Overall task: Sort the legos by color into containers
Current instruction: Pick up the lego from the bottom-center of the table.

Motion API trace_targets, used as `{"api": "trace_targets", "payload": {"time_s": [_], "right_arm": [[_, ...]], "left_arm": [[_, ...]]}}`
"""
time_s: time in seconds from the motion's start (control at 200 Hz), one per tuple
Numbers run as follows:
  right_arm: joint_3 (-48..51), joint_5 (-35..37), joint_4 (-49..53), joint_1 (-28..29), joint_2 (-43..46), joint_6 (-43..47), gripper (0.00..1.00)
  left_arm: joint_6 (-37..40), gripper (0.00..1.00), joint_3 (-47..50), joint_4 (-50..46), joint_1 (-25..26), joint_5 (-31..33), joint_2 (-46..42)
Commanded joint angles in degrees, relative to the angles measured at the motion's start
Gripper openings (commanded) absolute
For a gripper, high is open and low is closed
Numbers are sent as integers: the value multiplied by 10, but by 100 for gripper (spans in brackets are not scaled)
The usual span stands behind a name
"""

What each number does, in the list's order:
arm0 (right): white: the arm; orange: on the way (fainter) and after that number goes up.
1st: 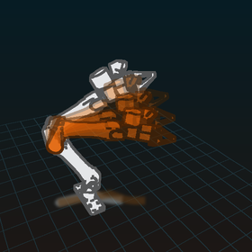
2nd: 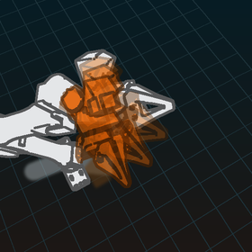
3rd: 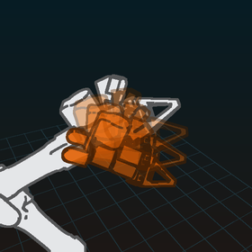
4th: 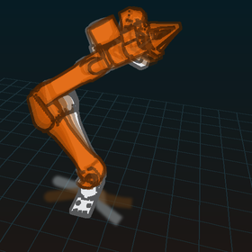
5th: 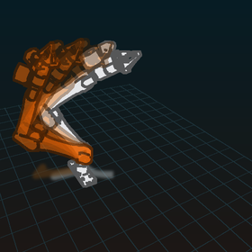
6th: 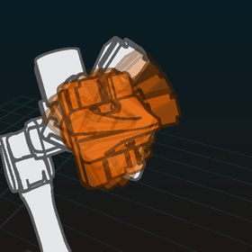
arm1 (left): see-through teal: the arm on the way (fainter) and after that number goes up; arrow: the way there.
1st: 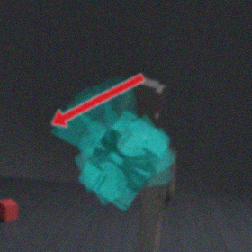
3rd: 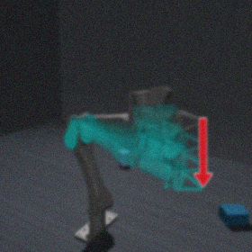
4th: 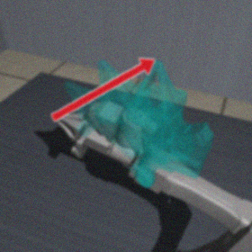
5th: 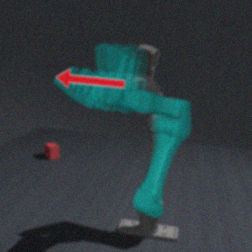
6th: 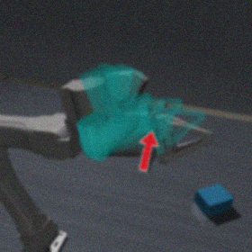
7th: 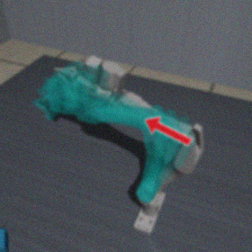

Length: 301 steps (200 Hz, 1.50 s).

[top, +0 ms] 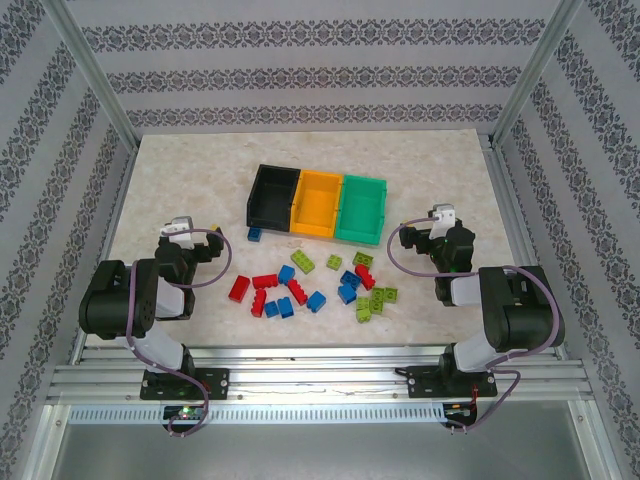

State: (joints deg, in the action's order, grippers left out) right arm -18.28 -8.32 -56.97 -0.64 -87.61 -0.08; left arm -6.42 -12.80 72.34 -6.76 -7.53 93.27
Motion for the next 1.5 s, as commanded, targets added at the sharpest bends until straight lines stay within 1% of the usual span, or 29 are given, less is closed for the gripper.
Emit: {"api": "trace_targets", "payload": {"time_s": [0.0,0.09,0.14,0.19,0.27,0.29,0.375,0.42,0.455,0.745,0.839,0.919,1.044,1.089,1.114,1.139,1.219,1.269,1.299,1.329,1.344,1.434,1.499], "right_arm": [[-10,-11,-3,-6,-5,-9,98],[-10,-11,-3,-5,-6,-10,98],[-10,-11,-3,-5,-6,-10,98],[-11,-11,-3,-5,-6,-9,98],[-10,-11,-3,-5,-6,-9,98],[-10,-11,-3,-4,-6,-9,98],[-11,-9,-1,-4,-6,-10,98],[-11,5,3,-4,-6,-14,98],[-28,12,5,-4,-6,-16,98],[-28,19,6,-1,-6,-14,98],[-27,33,8,2,-3,-17,98],[-22,56,23,7,31,-15,99],[-28,61,106,10,115,-13,98],[-29,64,130,10,148,-16,98],[-30,68,139,10,166,-26,98],[-28,78,141,10,185,-47,98],[-38,87,200,8,239,-127,98],[-75,65,293,3,270,-179,98],[-103,36,351,1,277,-195,98],[-125,-6,383,-2,278,-206,98],[-134,-22,391,-3,277,-212,98],[-165,-173,390,-14,246,-286,98],[-184,-257,391,-14,214,-335,99]], "left_arm": [[4,99,-7,-4,2,-7,-8],[5,100,-9,-4,2,-7,-9],[11,100,-19,-22,2,-22,-10],[23,100,-38,-60,2,-55,-14],[56,100,-70,-124,4,-137,-14],[63,100,-75,-135,5,-144,-14],[64,100,-75,-132,9,-141,-14],[65,100,-75,-137,9,-141,-17],[65,100,-76,-135,9,-141,-16],[64,100,-75,-135,9,-141,-15],[61,100,-73,-132,9,-128,-15],[50,100,-70,-125,10,-98,-18],[47,100,-60,-126,10,-88,-40],[41,100,-61,-145,10,-81,-61],[39,100,-66,-173,10,-74,-80],[38,100,-73,-208,10,-68,-104],[16,99,-111,-343,9,-32,-185],[-10,99,-132,-405,9,-7,-228],[-27,99,-139,-430,8,9,-249],[-48,99,-142,-448,8,27,-270],[-62,99,-142,-453,7,35,-280],[-154,99,-120,-460,0,93,-333],[-210,99,-87,-444,-10,105,-372]]}}
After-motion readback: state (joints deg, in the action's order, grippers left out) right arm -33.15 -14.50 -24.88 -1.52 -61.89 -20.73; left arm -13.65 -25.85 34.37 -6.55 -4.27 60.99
